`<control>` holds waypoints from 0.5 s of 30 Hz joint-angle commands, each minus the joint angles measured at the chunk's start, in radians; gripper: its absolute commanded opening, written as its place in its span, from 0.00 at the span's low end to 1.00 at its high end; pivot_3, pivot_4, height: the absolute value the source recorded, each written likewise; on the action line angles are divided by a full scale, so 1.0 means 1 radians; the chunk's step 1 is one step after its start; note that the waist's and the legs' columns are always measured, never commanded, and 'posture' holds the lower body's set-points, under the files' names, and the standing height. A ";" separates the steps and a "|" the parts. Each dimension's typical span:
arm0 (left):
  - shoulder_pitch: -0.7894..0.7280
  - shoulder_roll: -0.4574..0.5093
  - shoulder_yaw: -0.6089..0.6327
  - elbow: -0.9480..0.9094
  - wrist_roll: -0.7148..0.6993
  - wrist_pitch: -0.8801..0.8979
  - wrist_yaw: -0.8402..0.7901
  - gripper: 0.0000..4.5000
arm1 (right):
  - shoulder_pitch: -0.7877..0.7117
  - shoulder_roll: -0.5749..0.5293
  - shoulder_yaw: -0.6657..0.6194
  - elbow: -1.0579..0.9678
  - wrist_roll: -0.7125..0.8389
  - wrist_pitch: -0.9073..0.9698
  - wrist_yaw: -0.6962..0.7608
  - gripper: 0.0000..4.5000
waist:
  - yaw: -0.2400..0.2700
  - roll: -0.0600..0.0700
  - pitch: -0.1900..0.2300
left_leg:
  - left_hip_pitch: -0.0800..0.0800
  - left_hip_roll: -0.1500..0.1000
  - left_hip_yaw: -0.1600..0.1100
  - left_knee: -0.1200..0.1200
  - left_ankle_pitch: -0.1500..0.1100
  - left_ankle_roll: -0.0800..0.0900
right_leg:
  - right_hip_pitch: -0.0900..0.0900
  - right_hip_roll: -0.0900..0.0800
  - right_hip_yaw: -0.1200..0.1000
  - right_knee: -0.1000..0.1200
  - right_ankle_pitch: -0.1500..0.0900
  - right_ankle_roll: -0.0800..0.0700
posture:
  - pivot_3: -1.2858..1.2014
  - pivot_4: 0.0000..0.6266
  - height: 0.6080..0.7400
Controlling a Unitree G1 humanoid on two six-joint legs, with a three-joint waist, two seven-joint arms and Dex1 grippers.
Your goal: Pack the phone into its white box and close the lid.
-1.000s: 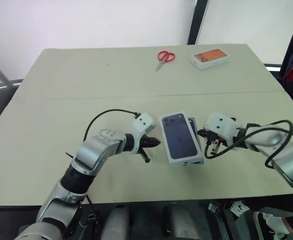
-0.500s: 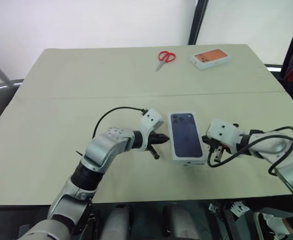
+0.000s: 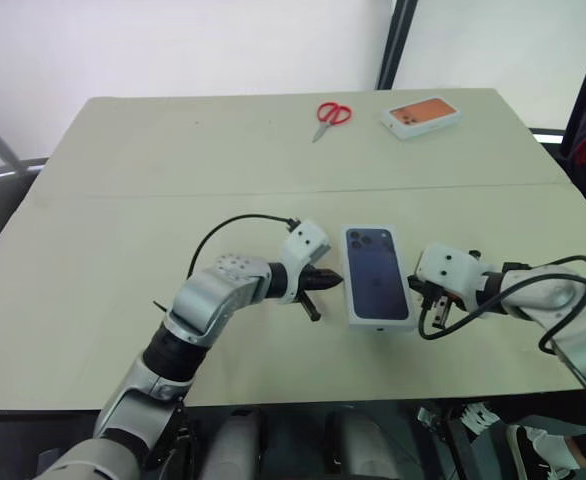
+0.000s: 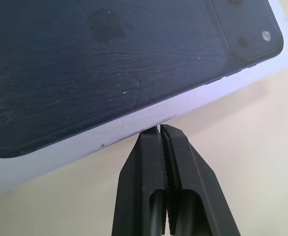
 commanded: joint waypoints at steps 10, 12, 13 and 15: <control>-0.014 -0.006 -0.013 0.005 0.006 -0.037 0.001 0.00 | -0.009 0.021 -0.030 -0.024 -0.028 -0.015 0.008 0.03 | 0.000 0.000 0.000 | 0.000 0.000 0.000 0.000 0.000 0.000 | 0.000 0.000 0.000 0.000 0.000 0.000 | 0.52 0.24 1.00; -0.014 -0.011 -0.010 0.010 0.005 -0.036 0.005 0.00 | -0.010 0.025 -0.030 -0.021 -0.032 -0.015 0.008 0.03 | 0.000 0.000 0.000 | 0.000 0.000 0.000 0.000 0.000 0.000 | 0.000 0.000 0.000 0.000 0.000 0.000 | 0.52 0.24 1.00; -0.016 -0.018 -0.006 0.019 0.006 -0.037 0.011 0.00 | -0.013 0.028 -0.030 -0.018 -0.036 -0.015 0.006 0.03 | 0.000 0.000 0.000 | 0.000 0.000 0.000 0.000 0.000 0.000 | 0.000 0.000 0.000 0.000 0.000 0.000 | 0.52 0.24 1.00; -0.020 -0.027 -0.001 0.035 0.010 -0.041 0.018 0.00 | -0.019 0.035 -0.028 -0.011 -0.042 -0.013 0.002 0.03 | 0.000 0.000 0.000 | 0.000 0.000 0.000 0.000 0.000 0.000 | 0.000 0.000 0.000 0.000 0.000 0.000 | 0.52 0.24 1.00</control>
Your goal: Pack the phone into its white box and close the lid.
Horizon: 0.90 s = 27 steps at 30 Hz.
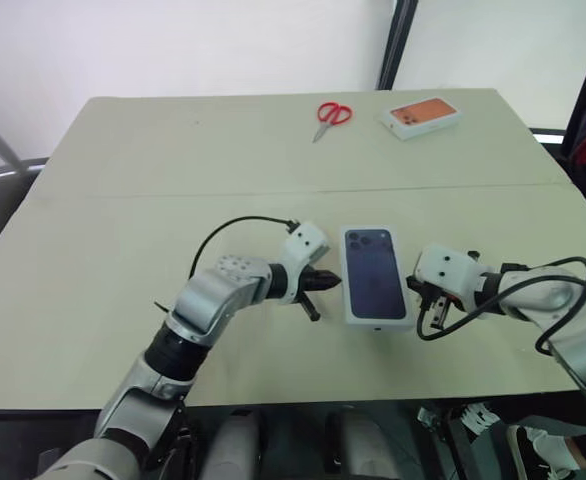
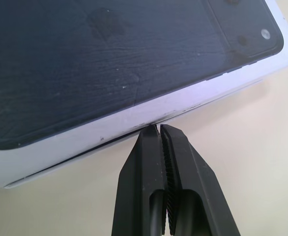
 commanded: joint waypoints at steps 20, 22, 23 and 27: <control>-0.038 -0.055 0.006 0.011 0.006 -0.047 0.007 0.00 | -0.005 0.014 -0.052 -0.020 -0.023 0.003 -0.005 0.03 | 0.001 0.000 0.000 | 0.000 0.000 0.000 0.000 0.000 0.000 | 0.000 0.000 0.000 0.000 0.000 0.000 | 0.52 0.24 1.00; -0.037 -0.054 0.004 0.014 0.009 -0.050 0.007 0.00 | -0.004 0.016 -0.051 -0.019 -0.025 0.003 -0.006 0.03 | 0.001 0.000 0.000 | 0.000 0.000 0.000 0.000 0.000 0.000 | 0.000 0.000 0.000 0.000 0.000 0.000 | 0.52 0.24 1.00; -0.036 -0.054 0.003 0.013 0.010 -0.050 0.007 0.00 | -0.002 0.017 -0.051 -0.019 -0.025 0.003 -0.007 0.03 | 0.001 0.000 0.000 | 0.000 0.000 0.000 0.000 0.000 0.000 | 0.000 0.000 0.000 0.000 0.000 0.000 | 0.52 0.24 1.00; -0.027 -0.048 -0.006 0.014 0.018 -0.053 0.009 0.00 | 0.009 0.019 -0.047 -0.021 -0.028 0.000 -0.008 0.03 | 0.001 0.000 0.000 | 0.000 0.000 0.000 0.000 0.000 0.000 | 0.000 0.000 0.000 0.000 0.000 0.000 | 0.52 0.24 1.00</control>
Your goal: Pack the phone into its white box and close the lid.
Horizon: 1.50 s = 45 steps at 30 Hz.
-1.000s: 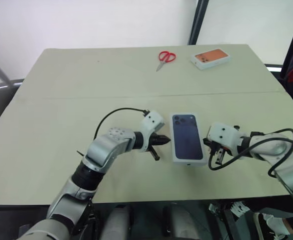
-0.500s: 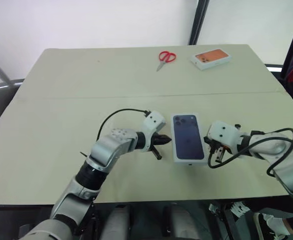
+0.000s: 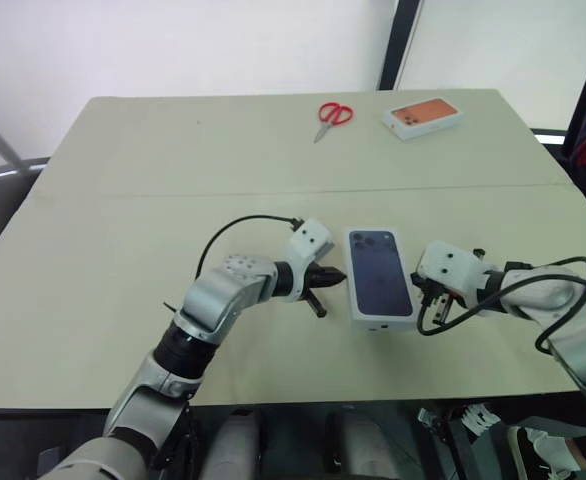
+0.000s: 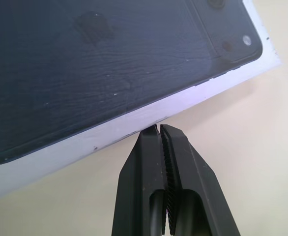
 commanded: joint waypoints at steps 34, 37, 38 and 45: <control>-0.126 -0.117 -0.076 0.344 0.139 -0.154 0.014 0.00 | 0.257 0.042 -0.135 -0.194 0.176 0.067 0.004 0.03 | 0.019 -0.004 -0.004 | 0.006 -0.002 -0.001 0.001 0.000 0.001 | 0.008 0.000 -0.001 -0.001 0.000 0.001 | 0.52 0.24 1.00; -0.106 -0.118 0.018 0.290 0.097 -0.186 0.030 0.00 | 0.202 0.085 -0.167 -0.163 0.185 0.063 -0.040 0.03 | 0.017 -0.005 -0.005 | 0.007 -0.001 -0.001 0.001 -0.001 0.001 | 0.009 0.000 -0.001 -0.001 -0.001 0.001 | 0.52 0.24 1.00; -0.097 -0.111 0.060 0.263 0.082 -0.203 0.037 0.00 | 0.166 0.112 -0.183 -0.144 0.188 0.065 -0.067 0.03 | 0.013 -0.005 -0.005 | 0.007 -0.001 -0.001 0.001 -0.001 0.001 | 0.009 0.000 -0.001 -0.001 -0.001 0.001 | 0.52 0.24 1.00; 0.012 0.034 0.295 0.075 0.030 -0.287 0.051 0.00 | -0.043 0.246 -0.236 0.022 0.191 0.024 -0.177 0.03 | 0.000 -0.004 -0.004 | 0.004 0.000 0.000 0.000 0.000 -0.001 | 0.003 0.000 0.000 0.001 0.000 0.001 | 0.52 0.24 1.00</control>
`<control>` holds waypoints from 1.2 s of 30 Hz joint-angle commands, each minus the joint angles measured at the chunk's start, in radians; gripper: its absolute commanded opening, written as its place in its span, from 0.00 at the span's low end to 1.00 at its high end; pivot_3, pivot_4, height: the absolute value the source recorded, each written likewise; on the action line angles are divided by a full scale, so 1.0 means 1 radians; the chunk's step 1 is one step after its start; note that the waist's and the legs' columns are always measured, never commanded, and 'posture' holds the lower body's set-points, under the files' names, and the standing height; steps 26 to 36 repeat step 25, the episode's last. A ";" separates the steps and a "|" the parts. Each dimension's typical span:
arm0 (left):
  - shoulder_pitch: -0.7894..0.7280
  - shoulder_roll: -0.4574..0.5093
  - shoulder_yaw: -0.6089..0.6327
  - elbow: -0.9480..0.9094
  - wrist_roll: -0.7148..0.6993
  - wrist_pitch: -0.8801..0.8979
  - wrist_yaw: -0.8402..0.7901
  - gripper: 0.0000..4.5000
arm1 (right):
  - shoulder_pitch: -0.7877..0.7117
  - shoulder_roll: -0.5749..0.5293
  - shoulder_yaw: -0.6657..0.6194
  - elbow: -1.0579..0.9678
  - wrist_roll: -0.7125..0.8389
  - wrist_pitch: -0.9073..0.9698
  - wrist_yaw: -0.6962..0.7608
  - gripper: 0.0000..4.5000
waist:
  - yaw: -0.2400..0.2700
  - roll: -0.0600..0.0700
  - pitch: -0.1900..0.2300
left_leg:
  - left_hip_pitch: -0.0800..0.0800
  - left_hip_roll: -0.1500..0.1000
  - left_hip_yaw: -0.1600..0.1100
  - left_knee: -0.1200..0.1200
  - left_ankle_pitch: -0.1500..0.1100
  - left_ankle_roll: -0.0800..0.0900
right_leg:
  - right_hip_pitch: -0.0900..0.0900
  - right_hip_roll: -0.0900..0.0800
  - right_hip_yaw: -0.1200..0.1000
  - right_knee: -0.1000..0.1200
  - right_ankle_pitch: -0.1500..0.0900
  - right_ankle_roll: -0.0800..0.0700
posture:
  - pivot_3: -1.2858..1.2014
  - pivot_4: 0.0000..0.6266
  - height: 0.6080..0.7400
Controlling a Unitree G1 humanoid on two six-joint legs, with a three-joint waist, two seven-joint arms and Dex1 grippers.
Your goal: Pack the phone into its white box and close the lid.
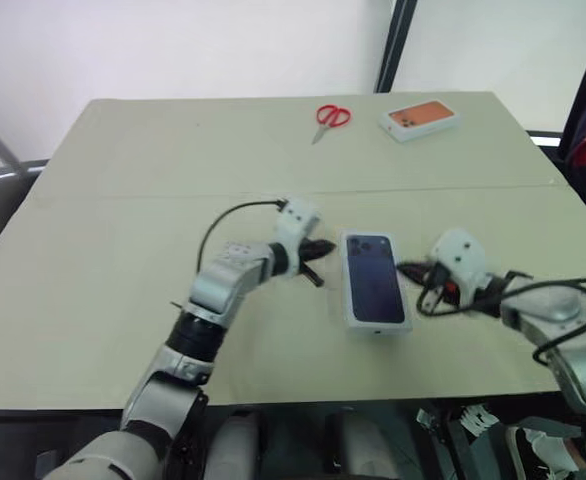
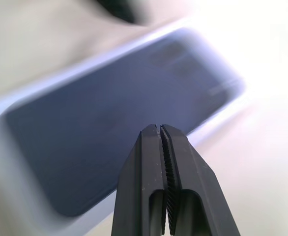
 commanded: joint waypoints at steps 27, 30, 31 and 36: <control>0.503 0.493 0.547 -0.231 -0.164 -0.125 -0.090 0.00 | -0.150 0.091 -0.027 0.311 0.044 -0.196 0.125 0.03 | -0.003 0.002 0.001 | -0.002 0.000 0.001 -0.001 0.000 0.000 | -0.001 -0.002 0.000 -0.001 0.000 0.000 | 0.52 0.24 1.00; 0.503 0.493 0.547 -0.231 -0.164 -0.125 -0.090 0.00 | -0.150 0.091 -0.027 0.311 0.044 -0.196 0.125 0.03 | -0.003 0.002 0.001 | -0.002 0.000 0.001 -0.001 0.000 0.000 | -0.001 -0.002 0.000 -0.001 0.000 0.000 | 0.52 0.24 1.00; 0.503 0.493 0.547 -0.231 -0.164 -0.125 -0.090 0.00 | -0.150 0.091 -0.027 0.311 0.044 -0.196 0.125 0.03 | -0.003 0.002 0.001 | -0.002 0.000 0.001 -0.001 0.000 0.000 | -0.001 -0.002 0.000 -0.001 0.000 0.000 | 0.52 0.24 1.00; 0.503 0.493 0.547 -0.231 -0.164 -0.125 -0.090 0.00 | -0.150 0.091 -0.027 0.311 0.044 -0.196 0.125 0.03 | -0.003 0.002 0.001 | -0.002 0.000 0.001 -0.001 0.000 0.000 | -0.001 -0.002 0.000 -0.001 0.000 0.000 | 0.52 0.24 1.00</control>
